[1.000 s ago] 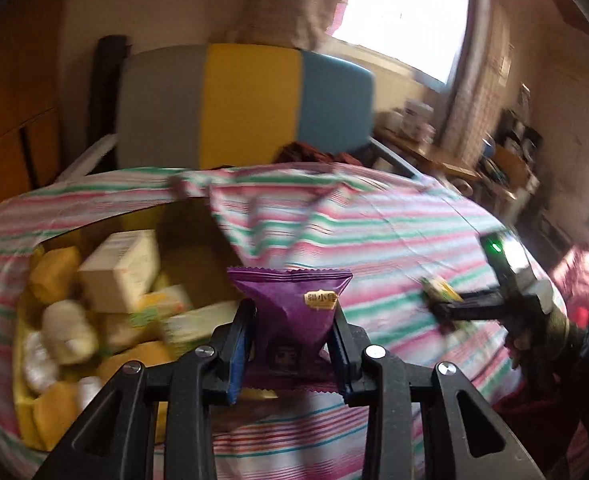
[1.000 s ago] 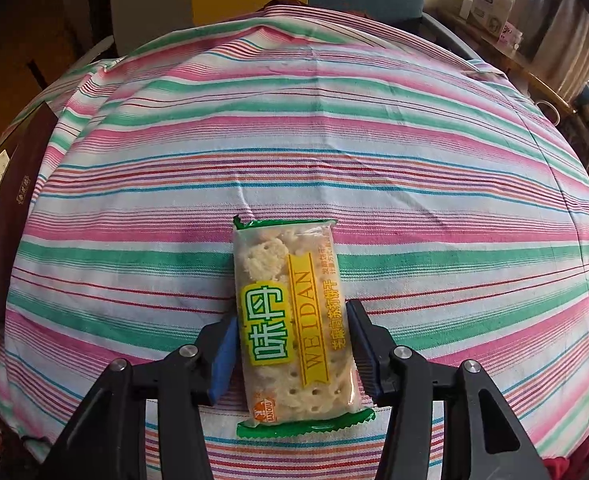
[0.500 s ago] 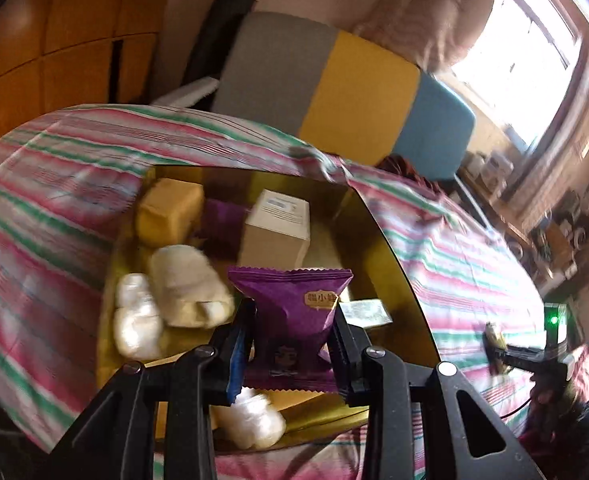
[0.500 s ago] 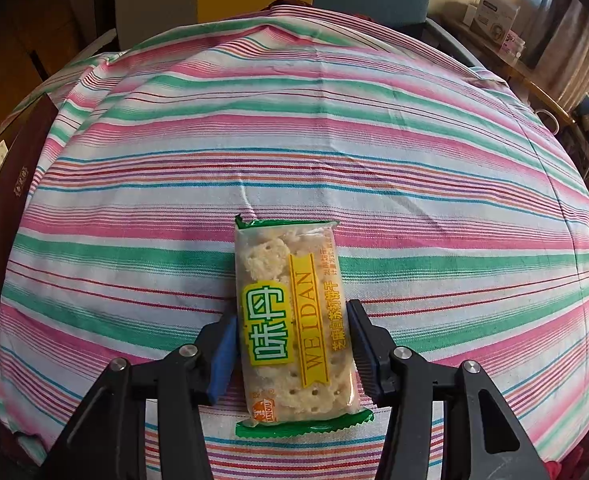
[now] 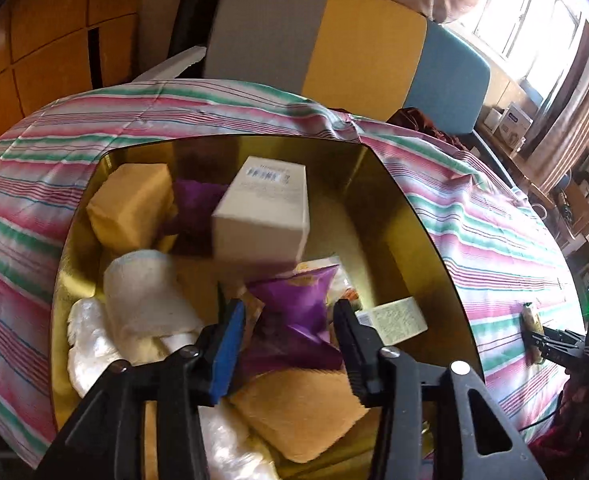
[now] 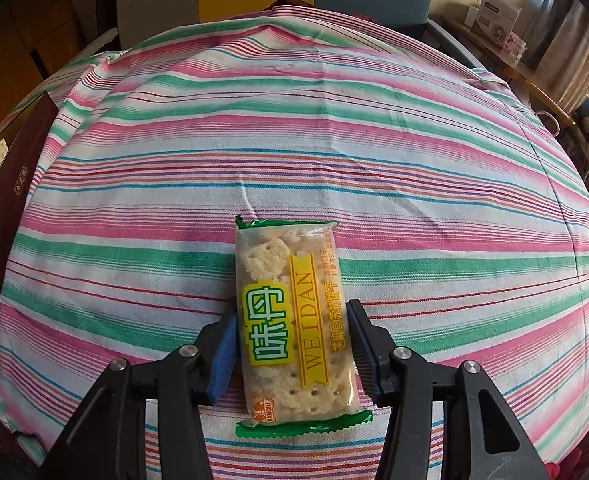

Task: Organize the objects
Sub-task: 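Carry the purple snack bag into the gold tray and open the left gripper, then carry the WEIDAN snack bag into the gold tray and open the right gripper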

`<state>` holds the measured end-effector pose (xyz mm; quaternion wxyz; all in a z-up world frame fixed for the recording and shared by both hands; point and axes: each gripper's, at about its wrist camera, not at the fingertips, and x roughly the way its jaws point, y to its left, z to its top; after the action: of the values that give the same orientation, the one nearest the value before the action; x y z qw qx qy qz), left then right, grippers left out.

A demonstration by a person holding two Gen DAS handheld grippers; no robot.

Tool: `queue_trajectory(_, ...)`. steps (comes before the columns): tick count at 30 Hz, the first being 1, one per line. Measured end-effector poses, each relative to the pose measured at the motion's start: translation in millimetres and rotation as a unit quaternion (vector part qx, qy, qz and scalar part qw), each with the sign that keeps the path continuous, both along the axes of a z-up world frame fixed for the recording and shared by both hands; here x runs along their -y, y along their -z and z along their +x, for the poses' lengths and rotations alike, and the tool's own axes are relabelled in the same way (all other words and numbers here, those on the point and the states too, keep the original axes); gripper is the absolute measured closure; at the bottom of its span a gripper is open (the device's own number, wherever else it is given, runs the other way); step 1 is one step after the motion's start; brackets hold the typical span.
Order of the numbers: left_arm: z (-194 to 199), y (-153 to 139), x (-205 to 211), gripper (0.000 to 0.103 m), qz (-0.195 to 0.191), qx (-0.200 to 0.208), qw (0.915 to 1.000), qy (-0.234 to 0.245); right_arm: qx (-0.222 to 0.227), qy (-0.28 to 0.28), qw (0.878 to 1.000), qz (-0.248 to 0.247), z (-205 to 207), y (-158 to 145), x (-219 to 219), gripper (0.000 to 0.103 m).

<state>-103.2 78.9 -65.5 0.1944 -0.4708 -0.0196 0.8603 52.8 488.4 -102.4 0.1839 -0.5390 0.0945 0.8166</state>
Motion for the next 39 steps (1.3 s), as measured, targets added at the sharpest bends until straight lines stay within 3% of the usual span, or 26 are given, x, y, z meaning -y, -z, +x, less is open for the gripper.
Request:
queue_trajectory(2,6,-6,11,0.038,0.003,-0.010,0.9999,-0.010,0.000,0.000,1.000,0.003,-1,1,-1,0.052)
queue_trajectory(8,32,-26,44,0.037,-0.002,-0.051,0.9977,-0.043,-0.003,0.007,1.000,0.005,-3,-1,1,0.056)
queue_trajectory(12,52,-43,60,0.037,-0.014,-0.087,0.9943,-0.061,-0.032,0.012,0.999,-0.032,-10,-17,11,0.056)
queue_trajectory(15,65,-55,68,0.037,-0.022,-0.110,0.9905,-0.079,-0.072,-0.022,0.996,-0.049,-29,-44,48,0.056)
queue_trajectory(19,74,-65,74,0.037,-0.031,-0.120,0.9870,-0.102,-0.117,-0.108,0.985,-0.060,-67,-82,122,0.055)
queue_trajectory(22,79,-68,76,0.037,-0.049,-0.132,0.9833,-0.116,-0.124,-0.161,0.977,-0.068,-97,-92,177,0.055)
queue_trajectory(28,84,-69,82,0.037,-0.071,-0.143,0.9766,-0.144,-0.084,-0.202,0.973,-0.067,-144,-65,249,0.055)
queue_trajectory(33,83,-66,91,0.031,-0.077,-0.131,0.9698,-0.191,-0.051,-0.202,0.976,-0.055,-162,-37,271,0.054)
queue_trajectory(39,89,-68,92,0.031,-0.078,-0.143,0.9658,-0.201,-0.066,-0.203,0.976,-0.043,-152,-36,274,0.030)
